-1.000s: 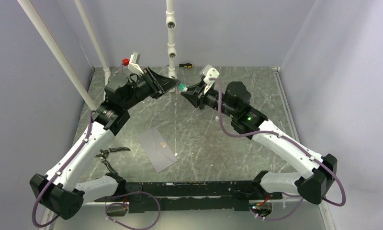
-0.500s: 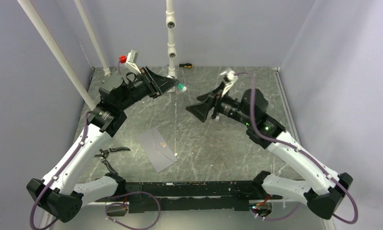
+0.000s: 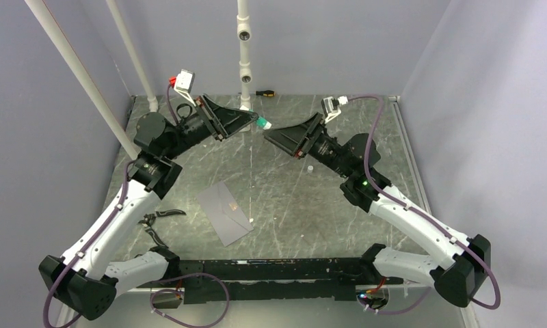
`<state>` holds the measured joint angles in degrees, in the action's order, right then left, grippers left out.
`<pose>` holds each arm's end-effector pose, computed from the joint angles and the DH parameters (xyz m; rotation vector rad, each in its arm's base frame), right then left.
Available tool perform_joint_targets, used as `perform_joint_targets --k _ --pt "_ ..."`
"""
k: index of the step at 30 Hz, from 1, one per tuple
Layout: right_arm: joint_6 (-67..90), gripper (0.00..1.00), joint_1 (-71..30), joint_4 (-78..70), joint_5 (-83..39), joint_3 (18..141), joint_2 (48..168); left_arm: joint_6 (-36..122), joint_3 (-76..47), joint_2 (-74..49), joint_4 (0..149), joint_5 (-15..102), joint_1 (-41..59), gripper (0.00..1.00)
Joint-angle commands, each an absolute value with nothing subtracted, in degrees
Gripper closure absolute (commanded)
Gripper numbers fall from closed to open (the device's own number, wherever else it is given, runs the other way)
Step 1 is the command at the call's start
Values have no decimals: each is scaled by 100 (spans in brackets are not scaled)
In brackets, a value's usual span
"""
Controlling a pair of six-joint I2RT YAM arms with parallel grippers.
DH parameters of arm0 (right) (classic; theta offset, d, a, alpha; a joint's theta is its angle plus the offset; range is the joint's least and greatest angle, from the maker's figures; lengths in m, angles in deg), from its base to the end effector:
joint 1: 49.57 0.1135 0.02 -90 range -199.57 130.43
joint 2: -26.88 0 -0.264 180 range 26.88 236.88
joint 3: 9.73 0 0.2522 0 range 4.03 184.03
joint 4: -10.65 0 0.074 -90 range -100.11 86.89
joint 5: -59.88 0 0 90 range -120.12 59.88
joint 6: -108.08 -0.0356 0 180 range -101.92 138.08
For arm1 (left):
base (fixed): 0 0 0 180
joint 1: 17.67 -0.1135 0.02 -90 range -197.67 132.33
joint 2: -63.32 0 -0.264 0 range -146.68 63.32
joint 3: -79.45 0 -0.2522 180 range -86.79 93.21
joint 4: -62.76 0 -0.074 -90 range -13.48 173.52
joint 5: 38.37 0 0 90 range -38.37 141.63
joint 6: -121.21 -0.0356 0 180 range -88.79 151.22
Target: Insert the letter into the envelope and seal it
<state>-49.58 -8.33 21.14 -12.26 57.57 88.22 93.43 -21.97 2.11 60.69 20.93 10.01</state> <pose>0.1791 0.1715 0.4019 0.0359 1.5396 1.7782 0.1972 -0.1240 0.4550 0.1014 1.4743 -1.6433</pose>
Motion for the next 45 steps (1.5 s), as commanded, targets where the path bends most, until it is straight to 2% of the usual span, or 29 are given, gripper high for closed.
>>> perform_joint_targets --k 1,4,8,15,17,20,25,29,33,36,37,39,41,45 --pt "-5273 31 -843 2999 -1261 6259 8822 9511 -2270 344 5369 1793 999 98" --pt "-5267 41 -843 2979 -1249 6273 8848 9501 -2235 339 5348 1766 1002 98" --pt "-5325 48 -852 3010 -1245 6249 8892 9477 -2185 357 5406 1760 1001 97" --pt "-4856 83 -852 2882 -990 6453 9017 9508 -2198 432 5494 1793 1004 98" --pt "-4527 89 -852 2822 -901 6539 9028 9526 -2218 463 5563 1885 1003 97" --pt "-3191 95 -852 2585 -368 6799 9070 9590 -2163 497 5884 2149 1007 98" --pt "662 98 -807 802 314 7608 9258 9886 -1613 346 7452 2945 1001 98" --pt "3137 99 -590 -195 -29 7880 9275 10032 -1091 14 8179 2970 995 98" --pt "4748 99 -317 -613 -738 7800 9258 10315 -958 -182 8200 2957 990 98" --pt "5517 94 -106 -759 -1432 7732 9330 10235 -658 -349 8561 2969 988 97" --pt "5571 89 -97 -800 -1475 7741 9360 10095 -548 -390 8683 2985 992 98" --pt "5327 72 -116 -1134 -1280 7958 9393 9848 -404 -426 8856 3017 992 98" --pt "4476 50 -204 -1365 -828 8235 9309 9465 -319 -412 8908 3003 992 98" --pt "2735 19 -406 -1366 335 8277 8899 7962 -217 -392 8420 2052 992 98"
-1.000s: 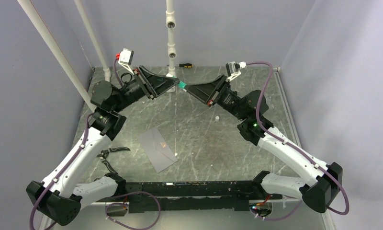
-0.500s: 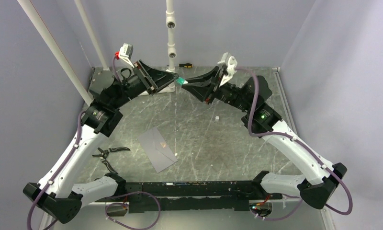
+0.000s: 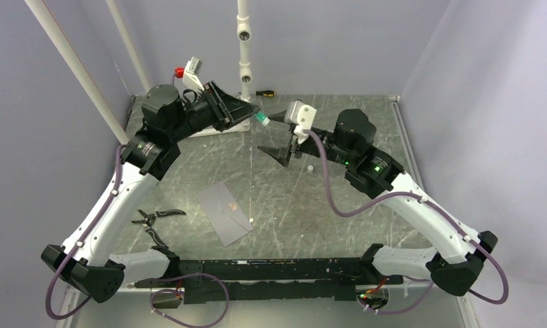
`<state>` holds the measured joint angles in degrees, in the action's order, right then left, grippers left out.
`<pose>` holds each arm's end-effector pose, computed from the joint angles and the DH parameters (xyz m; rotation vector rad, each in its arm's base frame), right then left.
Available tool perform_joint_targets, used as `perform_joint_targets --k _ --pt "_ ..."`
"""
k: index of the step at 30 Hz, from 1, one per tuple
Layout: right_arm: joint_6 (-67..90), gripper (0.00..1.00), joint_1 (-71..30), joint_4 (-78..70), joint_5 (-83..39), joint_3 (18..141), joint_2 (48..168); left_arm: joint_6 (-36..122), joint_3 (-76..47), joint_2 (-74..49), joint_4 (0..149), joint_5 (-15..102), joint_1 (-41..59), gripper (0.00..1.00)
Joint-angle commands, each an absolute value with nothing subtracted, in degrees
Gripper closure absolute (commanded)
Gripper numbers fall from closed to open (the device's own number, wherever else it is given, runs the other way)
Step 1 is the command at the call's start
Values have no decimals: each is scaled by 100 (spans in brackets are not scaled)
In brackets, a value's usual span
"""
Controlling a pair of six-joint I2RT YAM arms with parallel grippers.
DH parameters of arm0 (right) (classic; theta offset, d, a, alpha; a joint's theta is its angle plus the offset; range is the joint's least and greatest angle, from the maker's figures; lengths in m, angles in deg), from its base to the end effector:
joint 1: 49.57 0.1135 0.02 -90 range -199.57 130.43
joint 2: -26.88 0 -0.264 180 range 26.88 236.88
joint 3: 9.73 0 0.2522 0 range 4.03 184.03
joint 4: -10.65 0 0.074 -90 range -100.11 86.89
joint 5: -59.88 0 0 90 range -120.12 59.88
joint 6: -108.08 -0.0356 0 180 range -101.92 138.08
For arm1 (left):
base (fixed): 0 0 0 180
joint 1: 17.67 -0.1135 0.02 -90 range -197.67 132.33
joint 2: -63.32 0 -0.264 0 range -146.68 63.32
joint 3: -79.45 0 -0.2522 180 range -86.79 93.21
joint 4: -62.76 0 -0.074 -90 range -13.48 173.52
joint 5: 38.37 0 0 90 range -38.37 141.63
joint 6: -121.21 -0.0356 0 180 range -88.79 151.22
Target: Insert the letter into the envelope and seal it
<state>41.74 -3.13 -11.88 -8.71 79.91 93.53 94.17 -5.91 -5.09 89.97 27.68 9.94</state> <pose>0.1661 0.1935 0.4552 -1.1445 1.1114 0.6024 0.2198 -0.1313 0.4686 -0.1872 1.8123 -1.5121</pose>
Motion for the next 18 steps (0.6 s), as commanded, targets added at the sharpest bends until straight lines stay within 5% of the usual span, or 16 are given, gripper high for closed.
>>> perform_joint_targets --k 1,5,10,18 --pt "2278 18 -412 -1240 450 8177 8762 7534 -264 -343 8230 1709 992 97" --pt "415 19 -426 -202 497 7352 8228 6290 -676 102 7343 143 992 98" --pt "-1042 34 -437 1072 336 6479 7993 5986 -465 111 6987 -1131 992 97" --pt "-3358 27 -426 3566 229 6162 8485 7691 -765 -177 4666 -1645 992 98"
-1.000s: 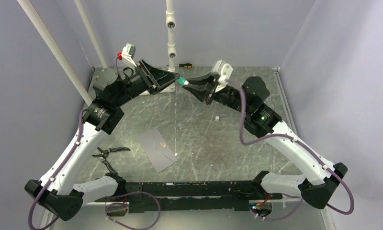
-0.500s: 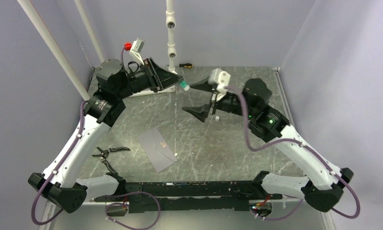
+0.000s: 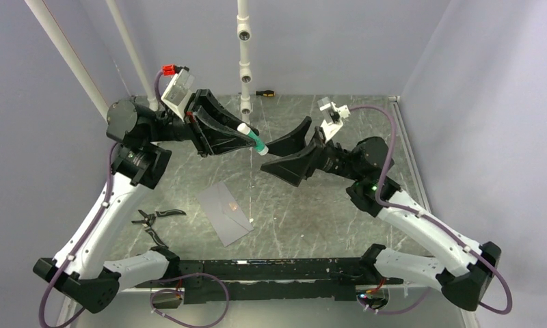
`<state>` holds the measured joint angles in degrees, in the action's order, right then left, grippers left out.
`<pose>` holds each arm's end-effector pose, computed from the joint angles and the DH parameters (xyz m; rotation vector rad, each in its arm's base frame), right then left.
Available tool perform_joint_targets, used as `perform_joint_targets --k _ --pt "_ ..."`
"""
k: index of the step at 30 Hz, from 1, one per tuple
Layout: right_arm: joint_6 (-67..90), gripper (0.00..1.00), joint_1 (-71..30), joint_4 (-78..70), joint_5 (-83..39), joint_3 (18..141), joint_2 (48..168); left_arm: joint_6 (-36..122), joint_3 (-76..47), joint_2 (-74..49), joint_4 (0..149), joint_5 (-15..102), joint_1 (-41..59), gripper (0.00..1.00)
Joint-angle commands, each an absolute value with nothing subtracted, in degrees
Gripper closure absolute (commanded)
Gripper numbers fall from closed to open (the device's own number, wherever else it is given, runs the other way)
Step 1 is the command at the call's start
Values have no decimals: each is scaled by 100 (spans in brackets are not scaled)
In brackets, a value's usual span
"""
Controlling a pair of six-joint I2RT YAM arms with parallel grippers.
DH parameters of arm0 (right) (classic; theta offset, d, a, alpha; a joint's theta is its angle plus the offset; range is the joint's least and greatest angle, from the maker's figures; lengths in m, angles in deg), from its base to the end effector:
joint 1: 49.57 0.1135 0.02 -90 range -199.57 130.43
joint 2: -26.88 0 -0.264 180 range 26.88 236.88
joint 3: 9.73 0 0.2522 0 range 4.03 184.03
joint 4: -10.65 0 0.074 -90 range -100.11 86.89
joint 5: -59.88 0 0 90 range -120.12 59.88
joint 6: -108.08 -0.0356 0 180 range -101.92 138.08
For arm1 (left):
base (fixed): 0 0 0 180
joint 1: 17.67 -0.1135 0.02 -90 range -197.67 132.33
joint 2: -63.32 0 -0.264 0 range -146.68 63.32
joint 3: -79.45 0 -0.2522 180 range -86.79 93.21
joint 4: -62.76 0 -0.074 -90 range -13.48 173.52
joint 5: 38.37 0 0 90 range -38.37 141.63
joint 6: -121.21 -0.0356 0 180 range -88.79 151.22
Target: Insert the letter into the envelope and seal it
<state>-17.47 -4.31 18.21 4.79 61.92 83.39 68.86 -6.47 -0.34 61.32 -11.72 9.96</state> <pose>0.1354 0.1656 0.4394 -0.7108 1.2243 1.5530 0.1596 -0.1194 0.5253 1.0234 1.0985 -1.4972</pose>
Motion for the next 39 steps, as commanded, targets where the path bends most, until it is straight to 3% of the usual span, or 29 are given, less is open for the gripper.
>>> perform_joint_targets --k 1,6,11,14,16,20,22,30,33,39 --pt "-3570 27 -426 3789 101 6145 8542 7789 -801 -187 4501 -1622 992 98" --pt "-4137 31 -415 4304 -63 6363 8853 7863 -843 -199 4401 -1519 992 98" --pt "-4294 52 -417 4396 39 6427 9052 7702 -856 -127 4590 -1342 992 98" --pt "-4190 56 -418 4466 205 6385 9103 7581 -833 -91 4749 -1253 992 98" --pt "-4176 56 -420 4618 340 6380 9140 7455 -813 -57 4905 -1176 992 98" --pt "-4116 46 -420 4822 557 6351 9162 7264 -771 9 5151 -1039 992 97" --pt "-4065 47 -421 4786 590 6319 9141 7207 -760 31 5223 -981 992 98" --pt "-3940 82 -421 4373 572 6459 9158 7246 -720 20 5240 -870 992 98" --pt "-3067 92 -414 3600 670 6681 9113 7218 -643 30 5628 -531 991 98" --pt "364 94 -408 758 -68 7433 9007 7197 -164 21 7705 1147 992 98"
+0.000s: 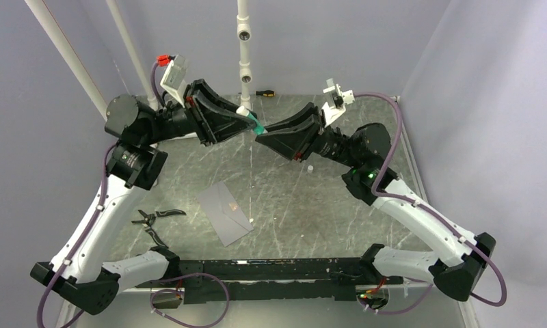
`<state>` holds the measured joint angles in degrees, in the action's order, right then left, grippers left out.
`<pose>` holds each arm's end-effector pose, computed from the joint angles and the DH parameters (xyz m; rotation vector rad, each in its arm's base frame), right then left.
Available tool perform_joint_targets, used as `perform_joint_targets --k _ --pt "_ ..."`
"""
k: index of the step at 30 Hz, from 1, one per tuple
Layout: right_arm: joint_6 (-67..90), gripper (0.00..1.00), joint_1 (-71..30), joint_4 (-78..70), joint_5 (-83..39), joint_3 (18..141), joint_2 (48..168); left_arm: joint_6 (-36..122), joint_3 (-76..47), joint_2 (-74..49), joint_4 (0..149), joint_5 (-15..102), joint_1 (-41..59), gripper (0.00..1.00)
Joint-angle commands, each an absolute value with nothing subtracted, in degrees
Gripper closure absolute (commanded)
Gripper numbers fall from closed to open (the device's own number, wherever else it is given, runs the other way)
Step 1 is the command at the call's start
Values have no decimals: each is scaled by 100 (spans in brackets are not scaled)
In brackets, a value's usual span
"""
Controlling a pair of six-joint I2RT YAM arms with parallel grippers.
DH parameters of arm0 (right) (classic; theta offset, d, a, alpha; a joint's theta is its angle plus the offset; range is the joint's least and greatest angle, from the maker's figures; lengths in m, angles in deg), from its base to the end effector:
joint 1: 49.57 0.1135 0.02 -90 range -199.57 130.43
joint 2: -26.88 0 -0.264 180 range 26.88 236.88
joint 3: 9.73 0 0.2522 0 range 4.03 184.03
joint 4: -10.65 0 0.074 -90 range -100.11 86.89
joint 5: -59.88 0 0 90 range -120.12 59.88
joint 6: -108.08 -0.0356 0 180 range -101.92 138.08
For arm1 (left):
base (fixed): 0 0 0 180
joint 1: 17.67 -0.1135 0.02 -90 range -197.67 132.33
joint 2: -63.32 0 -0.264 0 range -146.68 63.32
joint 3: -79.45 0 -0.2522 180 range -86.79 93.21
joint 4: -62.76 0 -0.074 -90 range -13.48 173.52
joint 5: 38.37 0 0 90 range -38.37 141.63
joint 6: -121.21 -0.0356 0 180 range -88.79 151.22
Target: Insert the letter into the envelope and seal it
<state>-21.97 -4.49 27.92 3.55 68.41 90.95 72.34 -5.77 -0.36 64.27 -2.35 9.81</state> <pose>0.1539 0.1823 0.4661 -0.6545 1.0971 1.6047 0.1654 -0.1185 0.5273 0.8103 1.1854 -1.5009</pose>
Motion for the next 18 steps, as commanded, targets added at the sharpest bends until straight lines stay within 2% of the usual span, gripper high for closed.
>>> perform_joint_targets --k 1,5,7,9,11,13,16,18 --pt "899 94 -412 508 -231 7515 9007 7290 -132 25 7933 1332 992 98" --pt "2795 94 -388 -1 -936 7547 8984 7754 154 -43 8799 2199 992 98" --pt "3530 91 -323 127 -1353 7334 8918 7996 545 -190 9781 2815 992 97" --pt "3873 77 -315 162 -1714 7255 8942 7942 789 -275 10307 3023 992 98" --pt "3873 52 -316 89 -1913 7323 8960 7916 676 -227 10199 3071 992 98" --pt "3690 35 -324 154 -1784 7302 8869 7816 622 -219 10125 3039 992 98" --pt "3372 24 -323 100 -1444 7336 8802 7593 623 -280 9976 2687 992 97" --pt "3269 21 -320 -125 -1251 7447 8829 7446 578 -283 9749 2404 992 98"
